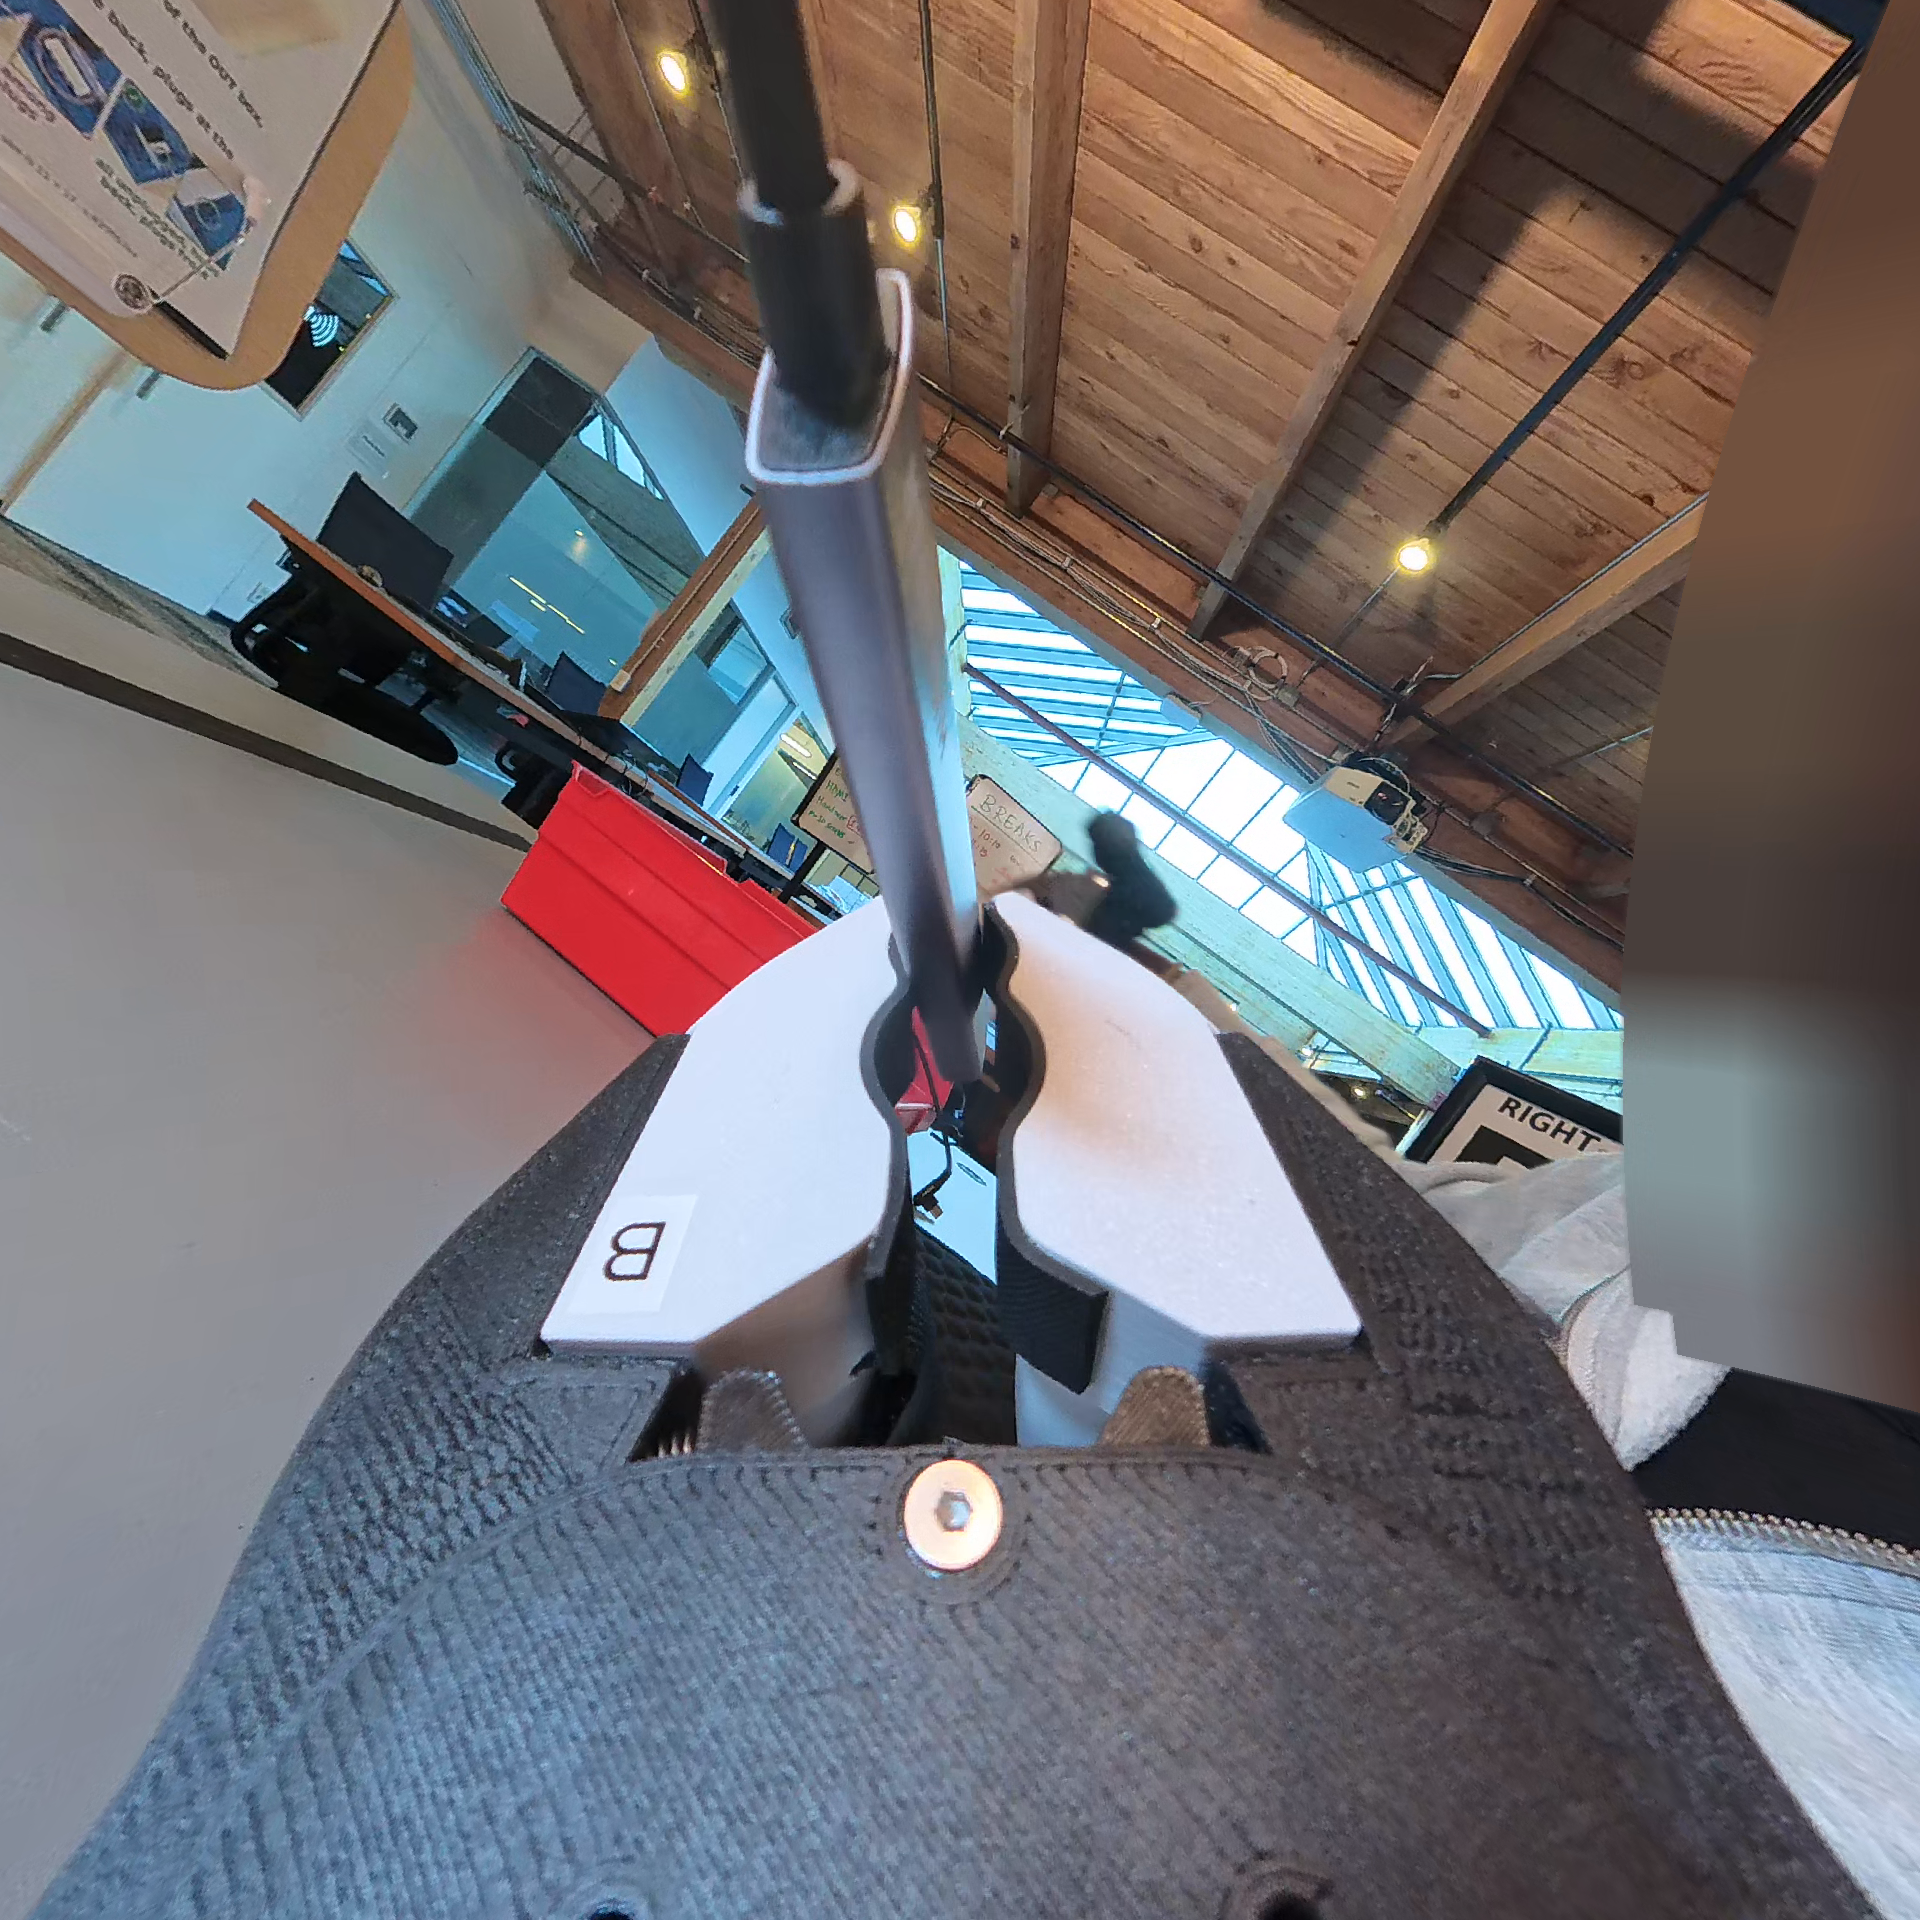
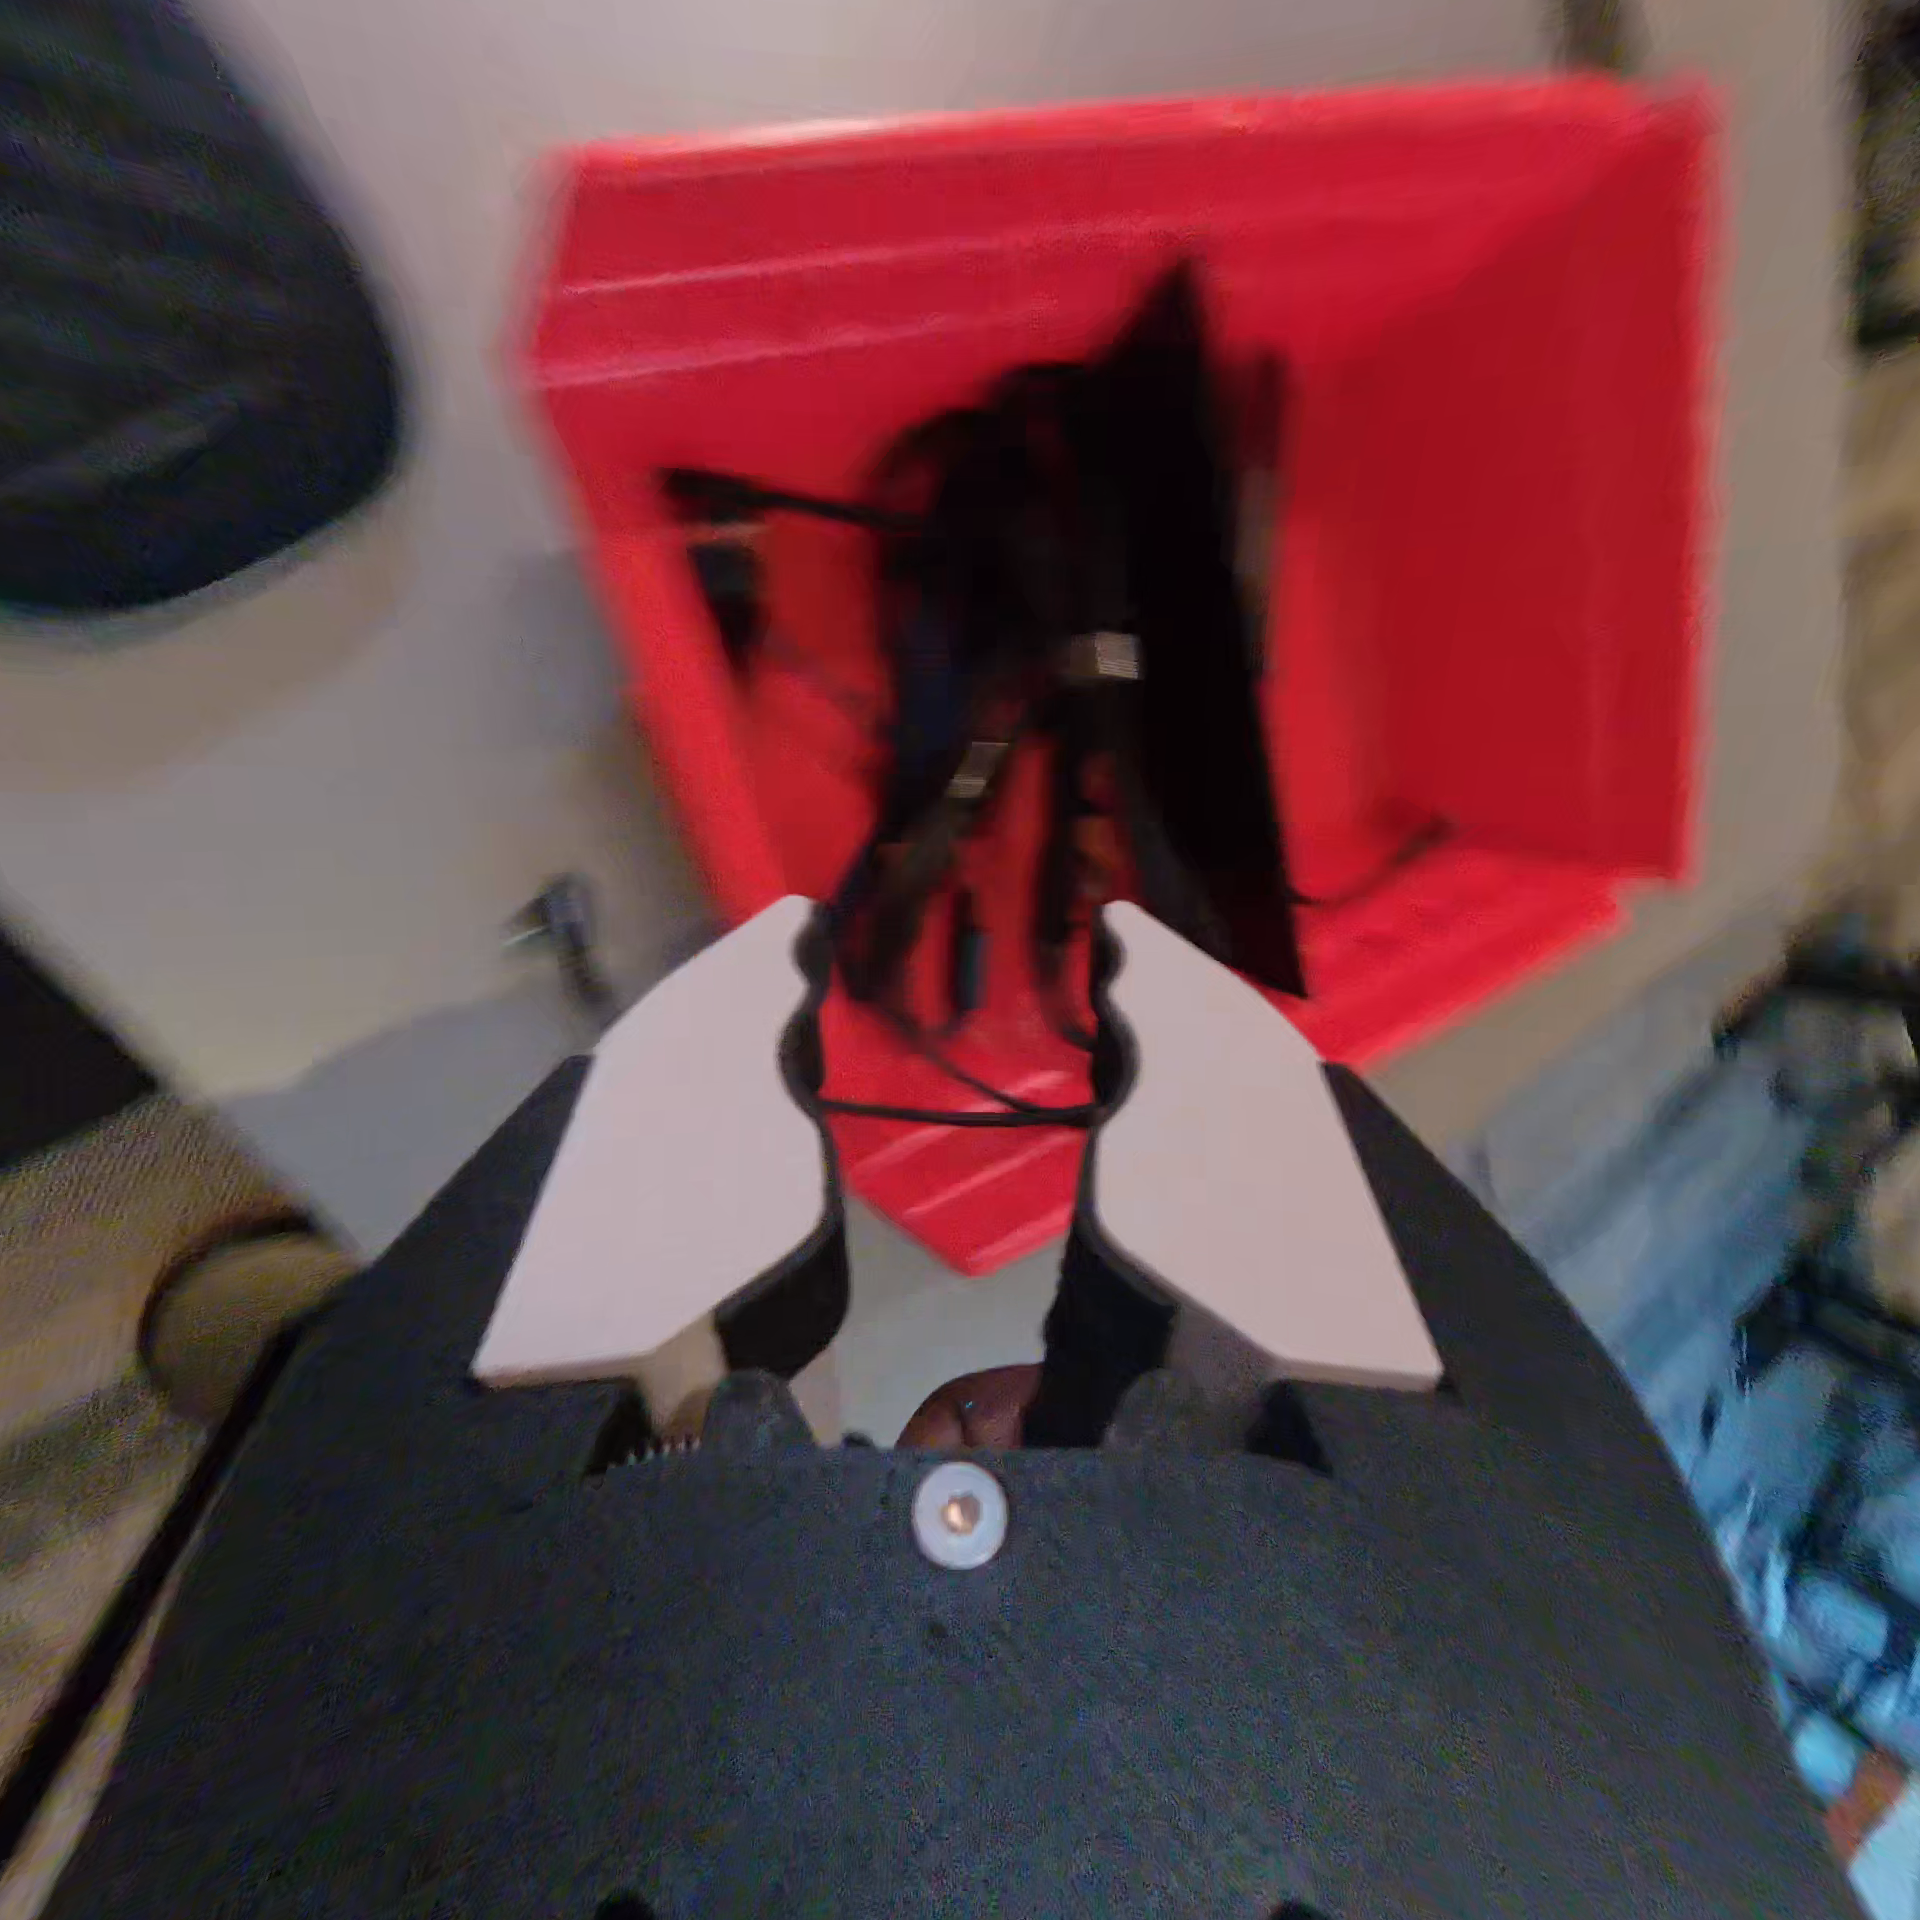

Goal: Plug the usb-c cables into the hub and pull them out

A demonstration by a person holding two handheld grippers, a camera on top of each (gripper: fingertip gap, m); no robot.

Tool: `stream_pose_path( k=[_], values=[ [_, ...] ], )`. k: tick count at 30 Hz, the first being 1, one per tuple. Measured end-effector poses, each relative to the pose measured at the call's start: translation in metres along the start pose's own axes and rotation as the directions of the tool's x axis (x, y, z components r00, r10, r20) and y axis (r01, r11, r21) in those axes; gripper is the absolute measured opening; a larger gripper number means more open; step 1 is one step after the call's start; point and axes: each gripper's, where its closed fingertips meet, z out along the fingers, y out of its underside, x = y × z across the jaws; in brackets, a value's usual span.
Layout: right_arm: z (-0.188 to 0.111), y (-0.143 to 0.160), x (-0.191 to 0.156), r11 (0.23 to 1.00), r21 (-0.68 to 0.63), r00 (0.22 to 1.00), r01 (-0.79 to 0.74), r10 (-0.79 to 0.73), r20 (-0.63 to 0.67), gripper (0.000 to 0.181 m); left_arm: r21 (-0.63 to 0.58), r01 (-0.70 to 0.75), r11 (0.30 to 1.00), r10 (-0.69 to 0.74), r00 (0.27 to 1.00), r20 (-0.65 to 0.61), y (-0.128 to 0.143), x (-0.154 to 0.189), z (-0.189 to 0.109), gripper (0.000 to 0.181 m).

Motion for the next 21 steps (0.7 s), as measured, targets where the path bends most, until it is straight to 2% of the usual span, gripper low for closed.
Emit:
stream_pose_path(
  k=[1,3,5,7,9,10,12,13,17,19,21],
  values=[
    [-0.002,0.002,-0.025,0.997,-0.011,0.994,0.08,-0.078,0.08,0.036,0.0,-0.001,1.0,0.001,1.0,0.0,0.0,0.0,0.0,0.01],
    [0.007,0.023,-0.068,0.972,-0.122,0.963,0.2,-0.172,0.21,0.03,0.0,-0.001,1.0,0.001,1.0,0.0,0.0,0.0,0.0,0.01],
    [0.02,0.039,-0.095,0.937,-0.163,0.93,0.308,-0.26,0.26,0.025,0.001,-0.002,1.0,0.002,1.0,0.0,0.0,0.0,0.0,0.01],
    [0.033,0.048,-0.102,0.924,-0.173,0.921,0.342,-0.294,0.254,0.027,0.001,-0.004,1.0,0.004,1.0,0.0,0.0,0.0,0.0,0.01],
    [0.047,0.053,-0.106,0.935,-0.172,0.931,0.31,-0.261,0.256,0.035,0.0,-0.004,1.0,0.004,1.0,0.002,0.0,0.0,0.0,0.01],
    [0.053,0.056,-0.107,0.935,-0.18,0.932,0.307,-0.256,0.257,0.033,-0.001,-0.003,1.0,0.003,1.0,0.003,0.0,0.0,0.0,0.01],
    [0.059,0.062,-0.104,0.913,-0.202,0.923,0.355,-0.308,0.229,0.006,-0.002,0.001,1.0,-0.001,1.0,0.004,0.0,-0.001,0.0,0.01],
    [0.057,0.059,-0.102,0.915,-0.188,0.922,0.358,-0.315,0.226,0.006,-0.002,0.003,1.0,-0.003,1.0,0.004,0.0,-0.001,0.0,0.01],
    [0.028,0.011,-0.078,0.994,0.043,0.972,0.101,-0.108,0.209,0.006,0.0,0.004,1.0,-0.004,1.0,0.002,0.0,-0.001,0.0,0.01],
    [0.02,-0.009,-0.046,0.985,0.174,0.992,-0.016,-0.006,0.126,0.006,0.002,0.004,1.0,-0.004,1.0,0.001,-0.001,0.0,0.0,0.01],
    [0.023,-0.017,-0.028,0.96,0.239,0.981,-0.149,0.114,0.157,0.006,0.003,0.003,1.0,-0.003,1.0,-0.001,-0.001,0.0,0.0,0.01]
  ],
)
